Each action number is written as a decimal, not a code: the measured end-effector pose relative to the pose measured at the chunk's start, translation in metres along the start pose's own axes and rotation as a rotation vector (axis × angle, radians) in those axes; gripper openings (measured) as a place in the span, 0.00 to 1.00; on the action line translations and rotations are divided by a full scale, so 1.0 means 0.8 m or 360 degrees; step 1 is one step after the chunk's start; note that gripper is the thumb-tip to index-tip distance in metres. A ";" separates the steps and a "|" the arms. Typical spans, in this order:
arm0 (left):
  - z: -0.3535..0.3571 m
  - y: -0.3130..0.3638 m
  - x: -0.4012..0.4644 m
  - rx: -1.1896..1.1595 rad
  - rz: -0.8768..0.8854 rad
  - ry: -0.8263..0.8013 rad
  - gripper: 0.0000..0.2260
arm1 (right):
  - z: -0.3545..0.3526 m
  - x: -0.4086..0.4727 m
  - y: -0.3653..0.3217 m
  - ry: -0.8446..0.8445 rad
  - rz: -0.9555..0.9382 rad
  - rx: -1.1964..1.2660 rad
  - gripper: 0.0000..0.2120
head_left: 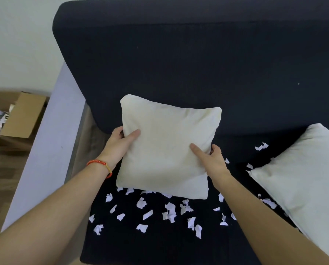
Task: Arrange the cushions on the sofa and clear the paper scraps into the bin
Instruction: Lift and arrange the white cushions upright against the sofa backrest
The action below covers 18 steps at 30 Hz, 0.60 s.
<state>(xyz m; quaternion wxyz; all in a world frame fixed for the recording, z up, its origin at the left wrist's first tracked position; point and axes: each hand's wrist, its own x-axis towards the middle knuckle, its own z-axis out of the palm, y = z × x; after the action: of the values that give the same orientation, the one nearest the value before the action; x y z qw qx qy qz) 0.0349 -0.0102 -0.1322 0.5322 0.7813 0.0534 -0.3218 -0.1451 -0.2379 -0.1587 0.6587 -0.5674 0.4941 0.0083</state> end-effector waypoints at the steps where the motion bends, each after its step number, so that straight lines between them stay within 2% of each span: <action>1: 0.001 -0.003 0.002 0.0001 -0.0008 -0.0028 0.31 | 0.001 0.001 0.002 0.0000 0.0013 0.0014 0.46; 10: 0.017 -0.012 0.001 -0.0068 0.0048 -0.0050 0.30 | 0.005 -0.001 0.007 -0.0036 -0.0027 0.0139 0.33; 15: 0.019 -0.017 -0.014 -0.0066 0.0127 0.0024 0.34 | 0.011 -0.012 0.008 -0.0017 -0.0111 0.0159 0.34; 18: 0.022 -0.011 -0.029 -0.0099 0.0230 0.0101 0.32 | 0.013 -0.023 0.007 -0.0016 -0.0204 0.0179 0.35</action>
<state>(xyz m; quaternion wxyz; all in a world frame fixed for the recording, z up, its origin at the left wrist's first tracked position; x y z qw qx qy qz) 0.0055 -0.0158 -0.1300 0.5761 0.7759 0.0236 -0.2559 -0.1511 -0.2181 -0.1523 0.6911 -0.5600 0.4532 -0.0587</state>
